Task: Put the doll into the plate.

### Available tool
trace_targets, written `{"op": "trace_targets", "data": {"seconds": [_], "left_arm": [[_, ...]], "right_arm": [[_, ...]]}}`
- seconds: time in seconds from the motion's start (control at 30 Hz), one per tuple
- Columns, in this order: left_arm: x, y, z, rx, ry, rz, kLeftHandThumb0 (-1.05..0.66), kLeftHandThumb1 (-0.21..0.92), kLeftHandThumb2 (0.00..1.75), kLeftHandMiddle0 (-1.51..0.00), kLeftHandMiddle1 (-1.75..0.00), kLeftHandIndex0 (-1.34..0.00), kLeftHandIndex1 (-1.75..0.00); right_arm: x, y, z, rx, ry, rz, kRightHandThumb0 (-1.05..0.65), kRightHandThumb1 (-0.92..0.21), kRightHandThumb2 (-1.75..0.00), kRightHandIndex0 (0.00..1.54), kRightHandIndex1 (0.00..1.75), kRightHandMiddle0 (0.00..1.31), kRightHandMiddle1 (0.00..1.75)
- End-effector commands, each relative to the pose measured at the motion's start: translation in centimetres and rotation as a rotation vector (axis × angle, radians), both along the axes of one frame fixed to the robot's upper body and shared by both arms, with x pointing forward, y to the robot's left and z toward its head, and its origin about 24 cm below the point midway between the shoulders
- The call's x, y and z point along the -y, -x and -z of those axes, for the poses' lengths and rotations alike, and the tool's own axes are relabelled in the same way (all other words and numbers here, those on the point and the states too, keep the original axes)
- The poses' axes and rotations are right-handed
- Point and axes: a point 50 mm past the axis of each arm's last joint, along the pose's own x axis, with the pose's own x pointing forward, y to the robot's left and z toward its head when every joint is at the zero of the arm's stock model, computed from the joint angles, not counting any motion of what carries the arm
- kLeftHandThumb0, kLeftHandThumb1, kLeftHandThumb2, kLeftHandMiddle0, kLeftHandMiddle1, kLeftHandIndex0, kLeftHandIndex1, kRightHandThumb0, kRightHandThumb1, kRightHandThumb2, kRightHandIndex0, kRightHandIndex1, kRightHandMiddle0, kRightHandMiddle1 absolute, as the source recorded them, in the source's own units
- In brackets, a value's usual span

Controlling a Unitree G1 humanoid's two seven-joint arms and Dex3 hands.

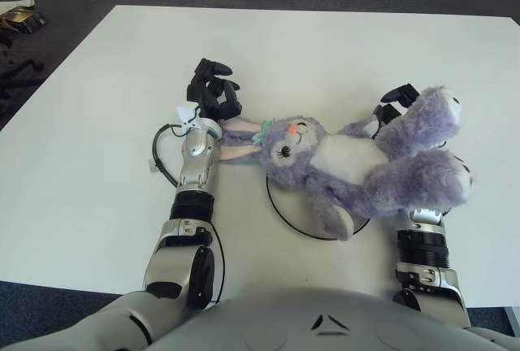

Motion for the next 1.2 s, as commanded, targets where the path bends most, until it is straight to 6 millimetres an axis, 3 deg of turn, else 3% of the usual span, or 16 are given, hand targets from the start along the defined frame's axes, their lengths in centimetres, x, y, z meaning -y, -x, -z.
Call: {"op": "trace_targets", "data": {"seconds": [0.0, 1.17], "left_arm": [[-0.6, 0.26, 0.34, 0.003, -0.004, -0.019, -0.01, 0.32, 1.33, -0.5, -1.75, -0.49, -1.75], [-1.24, 0.11, 0.68, 0.007, -0.019, -0.062, -0.01, 0.27, 1.38, -0.53, -1.75, -0.52, -1.75]], "right_arm": [[-0.12, 0.2, -0.12, -0.017, 0.001, -0.019, -0.01, -0.04, -1.63, 0.79, 1.73, 0.62, 1.75], [-0.29, 0.4, -0.22, -0.06, -0.002, -0.058, -0.01, 0.03, -1.71, 0.85, 1.75, 0.67, 1.74]]}}
